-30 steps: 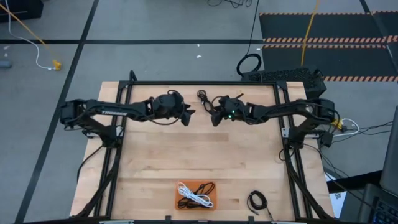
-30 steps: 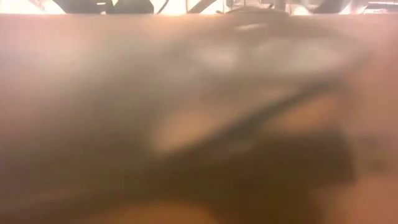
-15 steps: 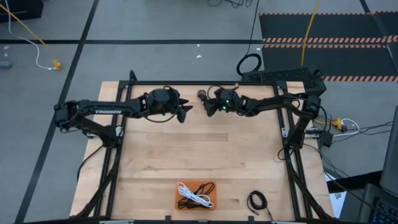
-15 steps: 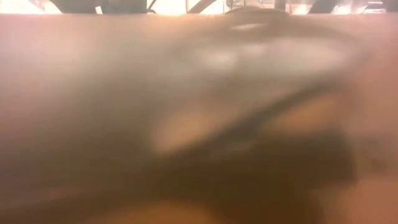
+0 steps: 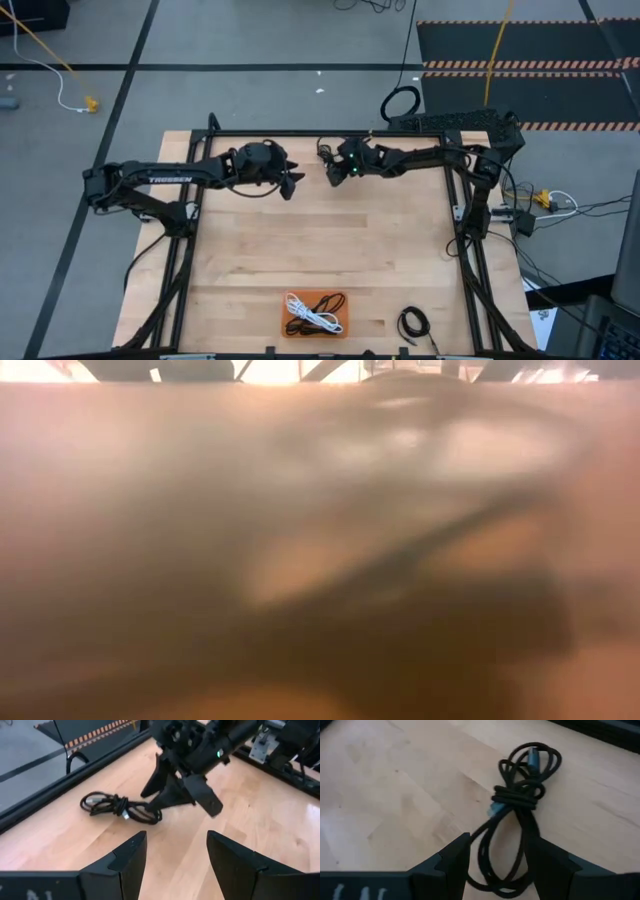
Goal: Pick and place USB-C Cables
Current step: Put the top center black charger cable into the orange bin
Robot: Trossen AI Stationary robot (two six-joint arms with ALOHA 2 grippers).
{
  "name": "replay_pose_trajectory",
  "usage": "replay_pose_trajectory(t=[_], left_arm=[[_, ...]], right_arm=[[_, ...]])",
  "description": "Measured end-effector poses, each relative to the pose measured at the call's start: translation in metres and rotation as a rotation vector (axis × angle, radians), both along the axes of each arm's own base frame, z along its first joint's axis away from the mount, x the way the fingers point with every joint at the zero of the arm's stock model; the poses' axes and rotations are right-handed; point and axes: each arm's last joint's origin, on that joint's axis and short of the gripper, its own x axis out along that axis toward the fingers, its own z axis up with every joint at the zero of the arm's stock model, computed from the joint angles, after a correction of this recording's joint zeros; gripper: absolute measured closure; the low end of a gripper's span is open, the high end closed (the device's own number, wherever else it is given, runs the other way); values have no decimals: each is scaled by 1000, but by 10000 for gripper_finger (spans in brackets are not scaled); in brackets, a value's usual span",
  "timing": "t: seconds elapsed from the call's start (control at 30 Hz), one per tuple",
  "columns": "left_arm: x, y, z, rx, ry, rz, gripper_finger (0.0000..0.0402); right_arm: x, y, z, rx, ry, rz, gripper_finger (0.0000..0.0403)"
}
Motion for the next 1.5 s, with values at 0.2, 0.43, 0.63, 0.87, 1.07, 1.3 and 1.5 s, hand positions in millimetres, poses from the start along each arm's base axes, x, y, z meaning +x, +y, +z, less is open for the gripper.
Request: replay_pose_trajectory(t=[0.2,0.43,0.63,0.87,1.07,1.3,1.5], left_arm=[[-4,-1,4,10,-7,-2,195],[-5,0,10,28,-35,-2,195],[-5,0,9,23,-26,-2,195],[-5,0,9,23,-26,-2,195],[-5,0,9,22,-25,-2,195],[-8,-1,5,14,21,-6,195],[-9,-2,2,14,56,-14,195]], right_arm=[[0,-2,-4,46,-13,52,227],[4,2,-20,76,15,77,227],[7,2,-37,93,44,81,227],[7,1,-38,93,48,78,266],[4,-5,-39,63,65,99,382],[0,-9,-31,48,53,101,394],[-1,-3,7,-35,-22,152,395]])
